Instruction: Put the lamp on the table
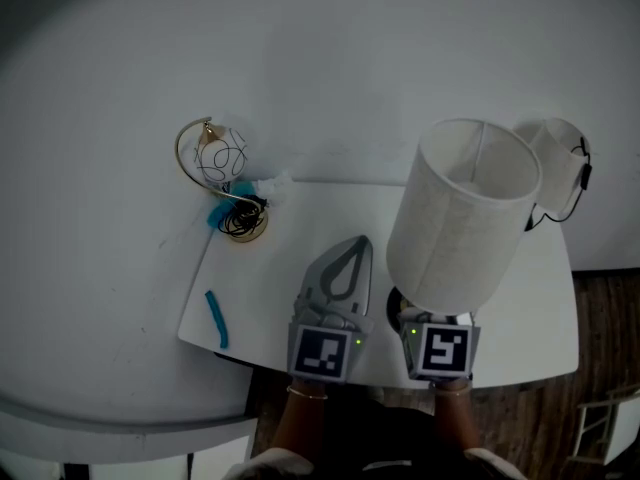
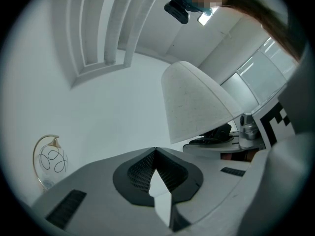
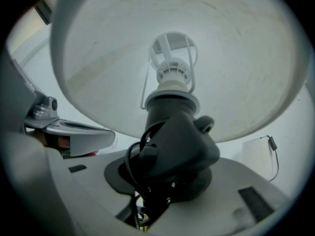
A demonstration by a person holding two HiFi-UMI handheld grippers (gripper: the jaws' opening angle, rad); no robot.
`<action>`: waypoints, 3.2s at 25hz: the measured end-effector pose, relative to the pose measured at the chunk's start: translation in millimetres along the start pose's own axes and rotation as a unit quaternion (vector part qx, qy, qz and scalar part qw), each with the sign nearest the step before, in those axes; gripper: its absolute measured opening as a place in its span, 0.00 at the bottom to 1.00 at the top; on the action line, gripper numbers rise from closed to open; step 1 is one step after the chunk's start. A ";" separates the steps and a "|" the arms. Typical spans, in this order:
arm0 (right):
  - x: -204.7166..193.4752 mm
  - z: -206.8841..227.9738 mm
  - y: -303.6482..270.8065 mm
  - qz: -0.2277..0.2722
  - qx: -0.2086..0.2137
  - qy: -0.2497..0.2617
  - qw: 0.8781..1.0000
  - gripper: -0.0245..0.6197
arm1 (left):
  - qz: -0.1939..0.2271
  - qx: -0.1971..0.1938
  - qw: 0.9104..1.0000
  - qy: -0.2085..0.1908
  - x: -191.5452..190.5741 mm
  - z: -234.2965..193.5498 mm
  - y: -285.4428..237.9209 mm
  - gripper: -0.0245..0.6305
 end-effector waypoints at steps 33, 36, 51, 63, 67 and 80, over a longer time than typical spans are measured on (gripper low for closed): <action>-33.3 -27.7 -41.4 0.003 -0.011 -0.011 1.000 0.24 | -0.006 0.012 1.000 0.026 -18.1 -55.7 -7.7 0.04; -38.7 -30.6 -45.6 0.002 -0.011 -0.012 1.000 0.24 | -0.006 0.013 0.999 0.029 -21.1 -60.5 -7.8 0.04; -62.7 -31.5 -52.8 0.009 -0.020 -0.012 1.000 0.24 | -0.011 0.014 0.999 0.038 -28.8 -63.5 -7.4 0.04; -82.6 -23.3 -45.3 0.008 -0.028 -0.006 1.000 0.24 | -0.018 0.018 0.999 0.045 -36.6 -57.1 -7.9 0.04; -89.2 -19.9 -43.2 0.005 -0.030 -0.013 0.999 0.24 | -0.018 0.022 0.999 0.045 -37.6 -54.7 -6.9 0.04; -104.6 -18.4 -36.2 0.005 -0.025 -0.016 1.000 0.24 | -0.031 0.022 0.999 0.036 -44.5 -48.4 -2.5 0.04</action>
Point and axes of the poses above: the fingertips, and each gripper's own axes: y backward along the fingers, z to its right, x out of its top, the point moved 7 cm from there along y, backward along the fingers, and after that the axes turned 8 degrees about z, right-handed, at the moved point
